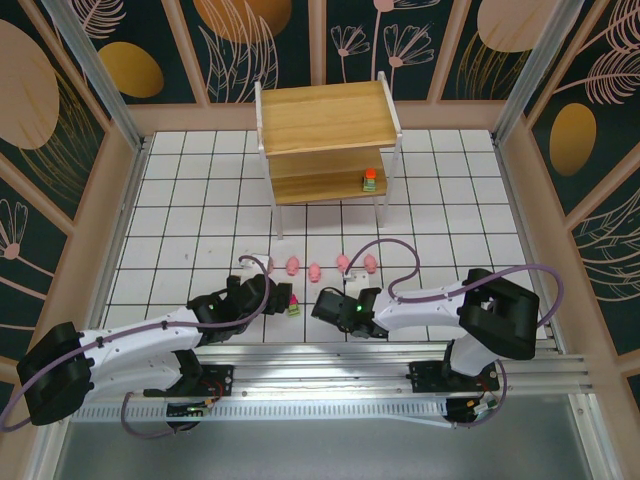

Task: Place and organize the plastic toys onto the shelf

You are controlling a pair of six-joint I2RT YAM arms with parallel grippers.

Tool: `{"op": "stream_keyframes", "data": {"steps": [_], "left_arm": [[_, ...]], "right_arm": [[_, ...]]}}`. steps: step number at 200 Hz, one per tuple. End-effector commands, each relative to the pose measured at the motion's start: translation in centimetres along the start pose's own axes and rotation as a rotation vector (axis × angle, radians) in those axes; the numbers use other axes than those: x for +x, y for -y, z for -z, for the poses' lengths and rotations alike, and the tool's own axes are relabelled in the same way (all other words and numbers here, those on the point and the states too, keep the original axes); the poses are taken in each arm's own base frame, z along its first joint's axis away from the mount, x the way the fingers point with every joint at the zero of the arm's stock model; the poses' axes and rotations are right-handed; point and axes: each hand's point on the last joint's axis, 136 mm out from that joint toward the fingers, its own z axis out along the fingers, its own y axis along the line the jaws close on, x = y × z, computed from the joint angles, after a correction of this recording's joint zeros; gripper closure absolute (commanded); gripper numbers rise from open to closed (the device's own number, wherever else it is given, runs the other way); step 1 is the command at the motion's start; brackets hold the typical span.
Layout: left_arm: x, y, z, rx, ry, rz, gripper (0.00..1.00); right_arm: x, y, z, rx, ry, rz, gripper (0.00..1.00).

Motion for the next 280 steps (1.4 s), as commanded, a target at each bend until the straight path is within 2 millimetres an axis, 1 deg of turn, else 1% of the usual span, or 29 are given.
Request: {"op": "stream_keyframes", "data": {"steps": [1,104,120,152,170,195,233,280], "left_arm": [[-0.1,-0.5,-0.1,-0.021,0.014,0.001,0.05],[-0.1,-0.4,-0.3,-0.022,0.012,-0.005,0.05],[-0.1,-0.5,-0.3,-0.023,0.012,-0.005,0.05],[-0.1,-0.5,-0.3,-0.024,0.013,-0.005,0.05],[-0.2,-0.5,-0.3,-0.023,0.014,-0.005,0.05],[-0.2,-0.4,-0.2,-0.018,0.018,-0.003,0.05],[-0.6,0.0,0.1,0.016,0.034,-0.009,0.05],[-1.0,2.2,0.5,0.134,0.045,-0.065,0.06]], "right_arm": [[-0.3,0.5,-0.2,0.031,0.037,-0.006,0.59],[0.5,1.0,-0.8,0.032,0.023,-0.009,0.62],[0.7,1.0,-0.8,0.033,0.022,-0.003,0.64],[0.4,1.1,-0.4,0.039,0.039,0.002,0.72],[0.0,1.0,0.0,0.04,0.056,0.005,0.74],[-0.9,1.0,0.9,0.037,0.089,0.001,0.75],[-2.9,0.6,2.7,0.024,0.137,-0.001,0.75],[-5.1,-0.2,4.1,0.004,0.17,0.003,0.75]]}}
